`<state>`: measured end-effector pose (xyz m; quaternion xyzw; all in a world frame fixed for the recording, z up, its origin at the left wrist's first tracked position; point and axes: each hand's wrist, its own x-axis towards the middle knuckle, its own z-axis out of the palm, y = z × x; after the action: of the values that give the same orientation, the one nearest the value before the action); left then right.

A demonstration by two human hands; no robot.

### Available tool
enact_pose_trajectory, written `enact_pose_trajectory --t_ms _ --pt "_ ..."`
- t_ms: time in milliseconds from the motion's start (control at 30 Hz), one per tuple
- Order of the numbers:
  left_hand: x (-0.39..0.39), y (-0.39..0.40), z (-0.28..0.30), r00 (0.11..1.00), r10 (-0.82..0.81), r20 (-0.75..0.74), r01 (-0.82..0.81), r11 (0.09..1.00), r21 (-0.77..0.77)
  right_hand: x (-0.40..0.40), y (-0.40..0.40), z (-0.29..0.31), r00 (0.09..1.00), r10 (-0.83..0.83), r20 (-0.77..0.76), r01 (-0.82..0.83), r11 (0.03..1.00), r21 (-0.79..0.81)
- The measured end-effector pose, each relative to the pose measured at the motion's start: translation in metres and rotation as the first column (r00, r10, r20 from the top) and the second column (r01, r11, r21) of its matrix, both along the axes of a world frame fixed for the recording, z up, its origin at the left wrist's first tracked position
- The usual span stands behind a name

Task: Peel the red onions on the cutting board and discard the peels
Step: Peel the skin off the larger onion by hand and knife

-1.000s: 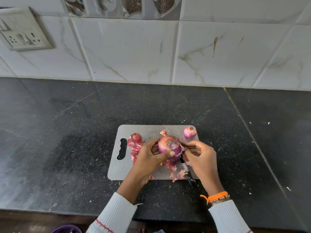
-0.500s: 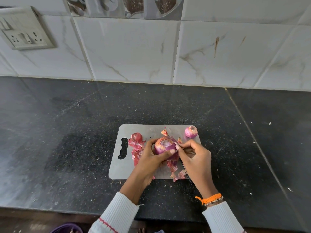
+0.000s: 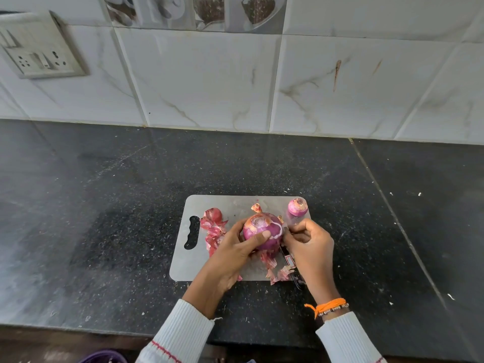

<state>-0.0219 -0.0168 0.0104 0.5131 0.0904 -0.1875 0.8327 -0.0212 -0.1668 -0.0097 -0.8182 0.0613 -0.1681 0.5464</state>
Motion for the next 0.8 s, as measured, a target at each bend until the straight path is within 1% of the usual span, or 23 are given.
enact_pose_trajectory --t_ms 67,167,300,433,500,633,800 --pt "0.001 0.002 0.002 1.0 0.003 -0.031 -0.005 0.998 -0.06 0.0 -0.002 0.0 0.994 0.059 -0.09 -0.057 0.998 0.023" --pt "0.003 0.006 0.003 0.999 -0.002 -0.045 -0.004 0.992 -0.128 -0.001 -0.003 0.0 0.98 0.149 -0.132 -0.146 0.989 0.03" --pt "0.004 0.006 0.001 0.999 0.001 -0.041 -0.004 0.998 -0.066 -0.002 -0.002 0.007 0.979 0.194 -0.062 -0.192 0.981 0.041" --pt "0.004 0.007 -0.001 0.999 -0.034 0.013 0.034 0.999 -0.001 -0.002 0.001 0.011 0.94 0.336 -0.053 -0.329 0.937 0.118" --pt "0.004 0.008 -0.002 0.998 -0.061 0.034 0.06 0.998 0.022 -0.003 0.001 0.01 0.949 0.312 -0.038 -0.303 0.942 0.142" --pt "0.004 0.008 -0.003 0.994 -0.078 0.074 0.066 0.987 0.144 -0.002 -0.001 0.009 0.979 0.202 -0.016 -0.196 0.964 0.178" --pt "0.005 0.009 -0.005 0.994 -0.075 0.077 0.063 0.987 0.145 -0.002 -0.002 0.005 0.987 0.157 0.027 -0.159 0.982 0.103"
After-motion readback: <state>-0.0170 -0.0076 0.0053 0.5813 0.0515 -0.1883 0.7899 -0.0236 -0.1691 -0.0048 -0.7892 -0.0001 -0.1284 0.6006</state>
